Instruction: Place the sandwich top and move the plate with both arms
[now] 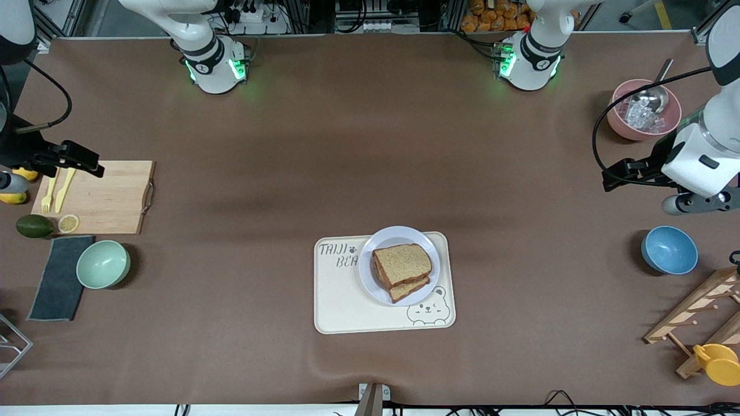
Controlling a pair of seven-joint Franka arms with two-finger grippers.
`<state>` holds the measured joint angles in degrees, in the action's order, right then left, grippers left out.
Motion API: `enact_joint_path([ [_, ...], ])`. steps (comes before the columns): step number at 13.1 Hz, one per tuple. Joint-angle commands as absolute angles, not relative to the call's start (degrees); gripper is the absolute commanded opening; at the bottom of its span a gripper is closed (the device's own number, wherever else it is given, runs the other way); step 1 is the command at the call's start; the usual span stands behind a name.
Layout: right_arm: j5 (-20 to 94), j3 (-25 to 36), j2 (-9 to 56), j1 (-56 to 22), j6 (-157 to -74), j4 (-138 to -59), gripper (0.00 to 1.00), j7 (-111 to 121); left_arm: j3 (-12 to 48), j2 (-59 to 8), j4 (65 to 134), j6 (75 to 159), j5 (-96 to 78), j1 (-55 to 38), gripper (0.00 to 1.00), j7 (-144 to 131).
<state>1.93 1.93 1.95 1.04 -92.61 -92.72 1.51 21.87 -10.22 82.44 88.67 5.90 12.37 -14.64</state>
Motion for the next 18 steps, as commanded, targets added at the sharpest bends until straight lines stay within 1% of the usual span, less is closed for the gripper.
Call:
enact_joint_path([
  [1,1.2,1.1,1.8,2.1,-92.4,-92.5,1.00,1.0,22.3,-10.5,81.1,87.4,7.3,12.4,1.00,-15.1],
  [5,1.2,1.1,1.8,2.1,-92.3,-92.5,1.00,1.0,20.3,-9.9,81.1,87.3,6.7,12.5,1.00,-15.0],
  [6,1.1,1.1,1.8,2.1,-92.4,-92.5,1.00,1.0,19.8,-8.1,81.2,87.3,6.2,11.9,1.00,-14.7],
  [7,1.2,1.1,1.8,2.1,-92.5,-92.5,1.00,1.0,17.3,-6.0,82.2,87.3,4.8,9.8,1.00,-14.8],
  [8,1.2,1.1,1.8,2.1,-92.4,-92.5,1.00,0.9,13.1,-5.2,83.2,87.3,4.1,5.4,1.00,-14.7],
  [9,1.2,1.1,1.8,2.1,-92.4,-92.5,1.00,0.9,9.3,-4.7,83.8,87.1,3.7,2.9,1.00,-14.7],
  [12,1.2,1.1,1.8,2.0,-92.6,-92.5,1.00,0.9,3.6,-1.2,86.2,86.7,2.8,-2.9,1.00,-13.9],
  [14,1.2,1.1,1.7,2.0,-92.5,-92.5,1.00,0.9,2.4,0.1,87.7,87.1,2.7,-4.4,1.00,-13.9],
  [17,1.2,1.1,1.8,2.0,-92.6,-92.5,1.00,0.8,2.2,4.7,94.8,91.4,1.9,-3.9,1.00,-12.7],
  [18,1.2,1.1,1.8,2.0,-92.5,-92.4,1.00,0.9,2.2,4.8,94.9,91.5,1.9,-3.8,1.00,-12.7],
])
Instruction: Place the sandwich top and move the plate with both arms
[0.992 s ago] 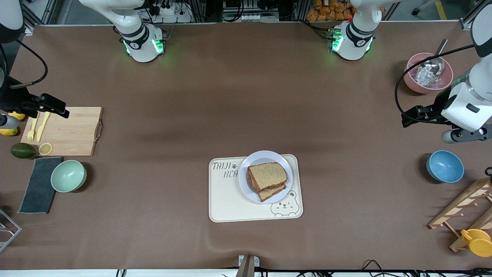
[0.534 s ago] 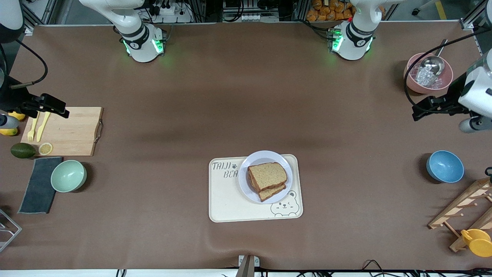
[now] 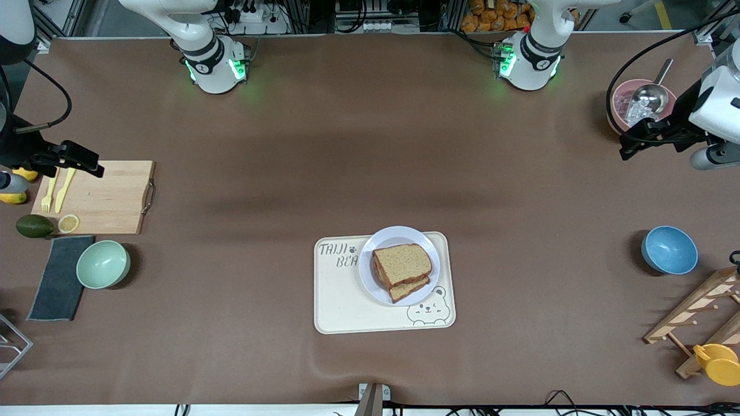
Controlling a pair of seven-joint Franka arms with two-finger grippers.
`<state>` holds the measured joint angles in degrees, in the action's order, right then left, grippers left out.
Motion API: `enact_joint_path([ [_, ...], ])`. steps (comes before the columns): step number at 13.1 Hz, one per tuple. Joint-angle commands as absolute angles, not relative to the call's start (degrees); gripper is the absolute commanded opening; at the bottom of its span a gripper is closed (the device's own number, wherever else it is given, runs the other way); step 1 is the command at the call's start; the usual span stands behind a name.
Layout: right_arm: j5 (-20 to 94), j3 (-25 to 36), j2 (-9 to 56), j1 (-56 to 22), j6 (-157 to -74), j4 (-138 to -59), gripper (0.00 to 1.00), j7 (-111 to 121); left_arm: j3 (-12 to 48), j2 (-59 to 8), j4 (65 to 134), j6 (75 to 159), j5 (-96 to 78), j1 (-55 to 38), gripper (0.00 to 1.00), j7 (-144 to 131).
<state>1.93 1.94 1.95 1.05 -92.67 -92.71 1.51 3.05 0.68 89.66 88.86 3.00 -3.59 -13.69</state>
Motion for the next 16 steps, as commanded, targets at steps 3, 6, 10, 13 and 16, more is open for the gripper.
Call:
enact_joint_path([
  [3,1.2,1.1,1.8,2.0,-92.5,-92.6,1.00,0.8,2.2,4.1,93.4,91.5,2.5,-3.9,1.00,-12.6],
  [6,1.2,1.1,1.8,2.0,-92.4,-92.5,1.00,0.8,2.3,3.5,92.7,91.4,2.8,-3.8,1.00,-12.8],
  [10,1.2,1.1,1.8,2.0,-92.3,-92.5,1.00,0.8,2.2,4.0,92.7,90.9,3.0,-3.7,1.00,-12.8],
  [13,1.2,1.1,1.9,2.0,-92.5,-92.5,1.00,1.0,2.2,4.0,92.7,89.9,3.0,-3.7,1.00,-12.8],
  [16,1.1,1.1,1.9,1.9,-92.5,-92.5,1.00,1.1,2.3,4.3,92.7,89.3,3.0,-3.5,1.00,-12.8],
])
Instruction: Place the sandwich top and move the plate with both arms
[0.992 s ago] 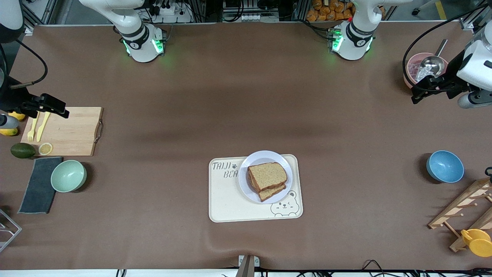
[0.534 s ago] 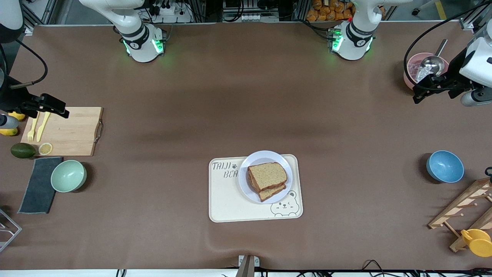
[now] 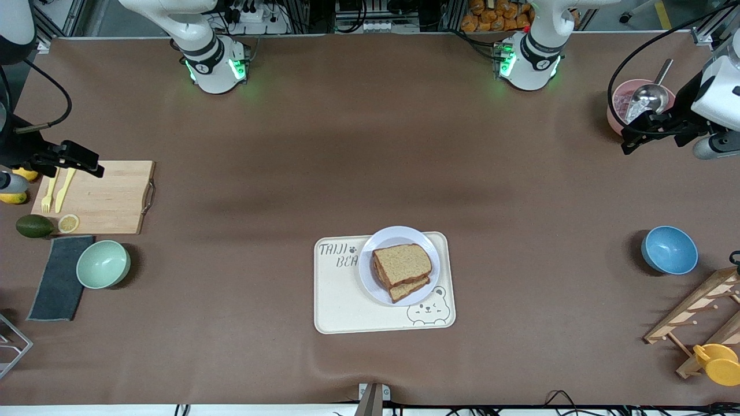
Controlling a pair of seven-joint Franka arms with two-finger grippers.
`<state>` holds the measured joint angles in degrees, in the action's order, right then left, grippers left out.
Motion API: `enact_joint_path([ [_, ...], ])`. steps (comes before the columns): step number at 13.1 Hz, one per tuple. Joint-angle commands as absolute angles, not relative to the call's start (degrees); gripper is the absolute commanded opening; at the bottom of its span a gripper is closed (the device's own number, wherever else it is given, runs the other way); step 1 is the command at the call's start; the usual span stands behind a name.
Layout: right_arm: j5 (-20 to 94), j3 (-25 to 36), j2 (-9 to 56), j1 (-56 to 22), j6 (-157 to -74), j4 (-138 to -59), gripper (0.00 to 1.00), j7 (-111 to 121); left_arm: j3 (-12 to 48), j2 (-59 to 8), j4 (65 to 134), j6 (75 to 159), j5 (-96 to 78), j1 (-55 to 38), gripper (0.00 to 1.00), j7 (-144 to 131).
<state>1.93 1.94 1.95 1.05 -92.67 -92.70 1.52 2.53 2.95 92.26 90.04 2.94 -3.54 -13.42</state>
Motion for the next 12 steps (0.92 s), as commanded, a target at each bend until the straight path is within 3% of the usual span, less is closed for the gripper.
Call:
enact_joint_path([
  [1,1.1,1.1,1.9,1.8,-92.7,-92.5,1.00,1.2,2.2,4.4,92.6,89.3,3.0,-3.3,1.00,-12.8],
  [12,1.1,0.9,2.0,1.8,-92.3,-91.5,1.00,1.5,2.1,4.7,92.7,89.2,3.0,-3.1,1.00,-12.7],
])
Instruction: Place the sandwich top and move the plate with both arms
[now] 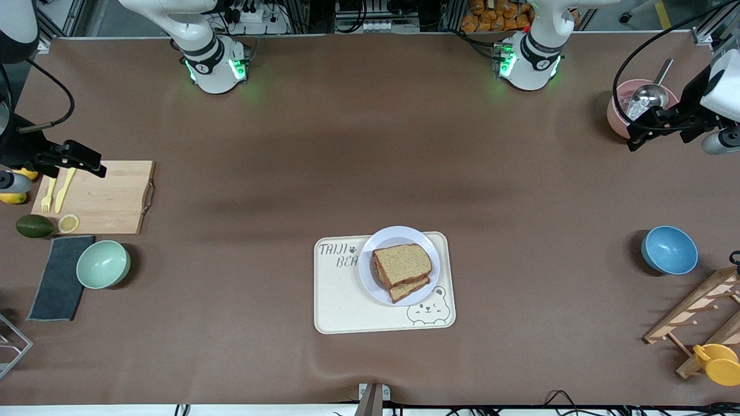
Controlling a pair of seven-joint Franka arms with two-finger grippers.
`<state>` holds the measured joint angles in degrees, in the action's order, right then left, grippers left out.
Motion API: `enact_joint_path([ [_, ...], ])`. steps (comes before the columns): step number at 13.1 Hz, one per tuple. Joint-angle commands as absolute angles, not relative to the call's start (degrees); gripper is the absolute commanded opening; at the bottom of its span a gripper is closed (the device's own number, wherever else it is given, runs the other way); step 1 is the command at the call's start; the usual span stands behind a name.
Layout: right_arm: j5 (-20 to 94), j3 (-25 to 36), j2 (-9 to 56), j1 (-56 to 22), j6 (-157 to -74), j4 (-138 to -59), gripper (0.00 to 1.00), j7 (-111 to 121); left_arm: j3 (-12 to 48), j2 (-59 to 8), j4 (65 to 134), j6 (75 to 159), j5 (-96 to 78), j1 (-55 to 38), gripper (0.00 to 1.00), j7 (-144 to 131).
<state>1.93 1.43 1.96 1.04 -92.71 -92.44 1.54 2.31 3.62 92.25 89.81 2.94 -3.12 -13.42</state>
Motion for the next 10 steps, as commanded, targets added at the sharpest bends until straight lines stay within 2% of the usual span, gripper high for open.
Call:
enact_joint_path([
  [1,1.1,0.9,2.1,1.8,-92.3,-91.5,1.00,1.5,2.1,4.7,92.7,89.2,3.0,-3.1,1.00,-12.7],
  [10,1.1,0.9,2.2,1.7,-92.1,-91.8,1.00,1.5,2.1,3.9,92.7,89.5,2.0,-3.1,1.00,-12.6],
])
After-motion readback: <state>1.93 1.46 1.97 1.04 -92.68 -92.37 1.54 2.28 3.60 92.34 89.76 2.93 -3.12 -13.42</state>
